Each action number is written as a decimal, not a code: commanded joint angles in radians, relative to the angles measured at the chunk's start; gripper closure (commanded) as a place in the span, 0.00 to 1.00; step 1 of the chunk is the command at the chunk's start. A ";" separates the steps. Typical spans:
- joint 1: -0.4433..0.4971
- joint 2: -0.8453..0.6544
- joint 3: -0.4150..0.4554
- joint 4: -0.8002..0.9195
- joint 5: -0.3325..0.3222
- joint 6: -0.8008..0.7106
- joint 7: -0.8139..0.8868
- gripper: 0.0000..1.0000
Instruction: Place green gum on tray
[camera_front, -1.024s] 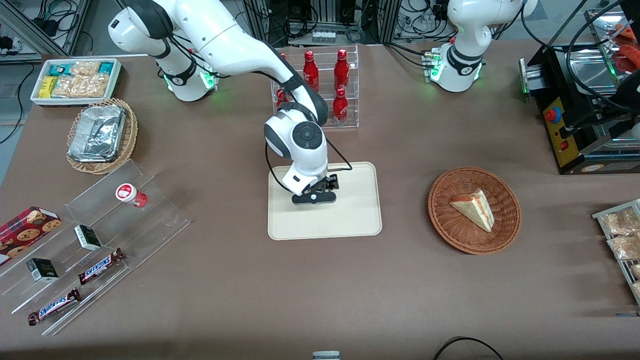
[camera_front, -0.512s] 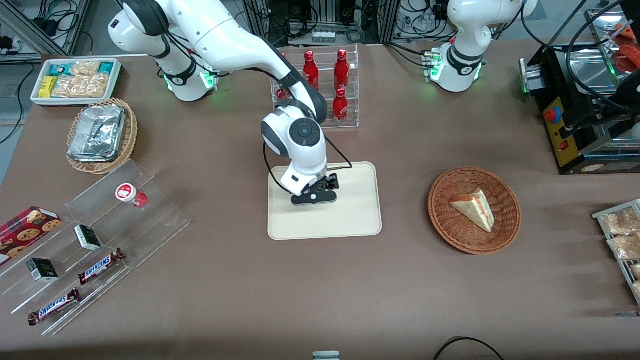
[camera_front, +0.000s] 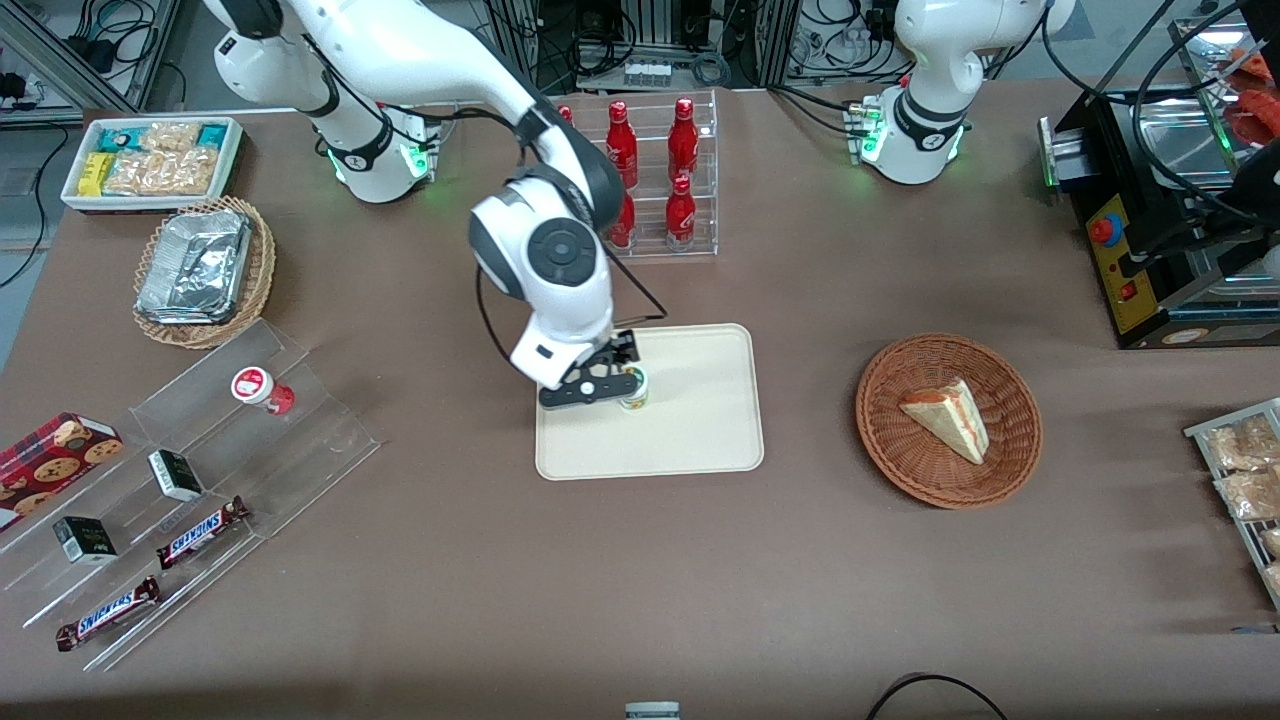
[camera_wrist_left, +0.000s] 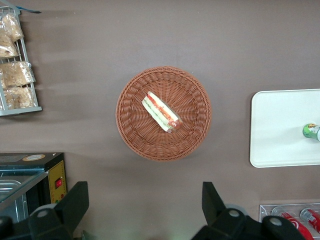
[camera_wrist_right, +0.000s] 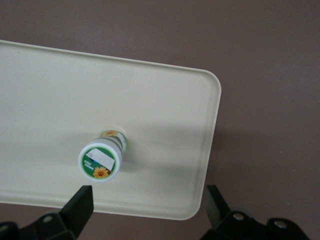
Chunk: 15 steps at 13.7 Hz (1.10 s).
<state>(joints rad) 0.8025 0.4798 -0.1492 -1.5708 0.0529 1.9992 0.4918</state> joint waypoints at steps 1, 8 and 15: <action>-0.048 -0.072 0.007 -0.012 0.002 -0.092 -0.086 0.00; -0.209 -0.188 0.007 -0.018 0.005 -0.263 -0.357 0.00; -0.423 -0.306 0.008 -0.078 0.004 -0.272 -0.455 0.00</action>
<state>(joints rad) 0.4233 0.2137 -0.1511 -1.6128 0.0530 1.7319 0.0736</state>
